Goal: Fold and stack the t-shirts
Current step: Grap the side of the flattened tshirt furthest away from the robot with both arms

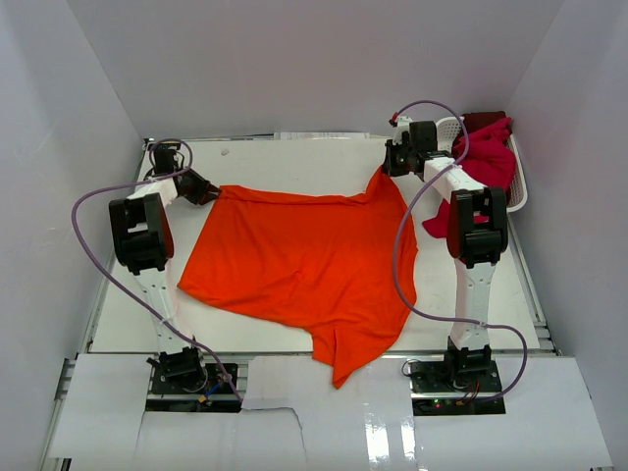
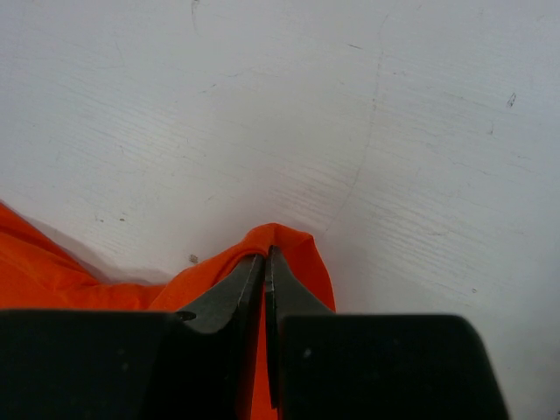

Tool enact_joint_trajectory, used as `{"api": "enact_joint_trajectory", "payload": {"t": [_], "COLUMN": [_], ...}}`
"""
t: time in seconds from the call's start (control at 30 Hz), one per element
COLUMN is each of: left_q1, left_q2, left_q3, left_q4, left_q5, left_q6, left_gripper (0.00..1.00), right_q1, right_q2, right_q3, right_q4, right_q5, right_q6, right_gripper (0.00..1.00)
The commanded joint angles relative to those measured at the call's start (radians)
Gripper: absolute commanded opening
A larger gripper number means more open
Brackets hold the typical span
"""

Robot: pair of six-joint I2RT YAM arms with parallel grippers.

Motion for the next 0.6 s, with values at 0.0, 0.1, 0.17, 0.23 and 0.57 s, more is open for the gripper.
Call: {"api": "enact_joint_trajectory", "payload": {"t": [0.0,0.1,0.17,0.23,0.57], "left_q1": [-0.018,-0.027,-0.028,-0.036,-0.13], "left_q2": [-0.014,-0.017,-0.018,-0.02,0.012], "left_q3": [-0.002,0.012,0.021,0.038,0.151], "left_q4": [-0.013,-0.028,-0.042,-0.059,-0.14], "left_q5": [-0.048,-0.077,-0.092,-0.114,-0.333], "left_q6": [0.034,0.056,0.065,0.083,0.226], "left_gripper": [0.35,0.38,0.4,0.4,0.24], "right_q1": [0.004,0.004,0.004,0.004,0.004], "right_q2": [0.007,0.007,0.008,0.008,0.007], "right_q3": [0.028,0.028,0.026,0.028,0.028], "right_q4": [0.017,0.017,0.02,0.02,0.02], "right_q5": [-0.006,-0.006,-0.007,-0.009,-0.012], "right_q6": [-0.01,-0.01,-0.008,-0.007,-0.005], "right_gripper": [0.08,0.08,0.08,0.08,0.08]}}
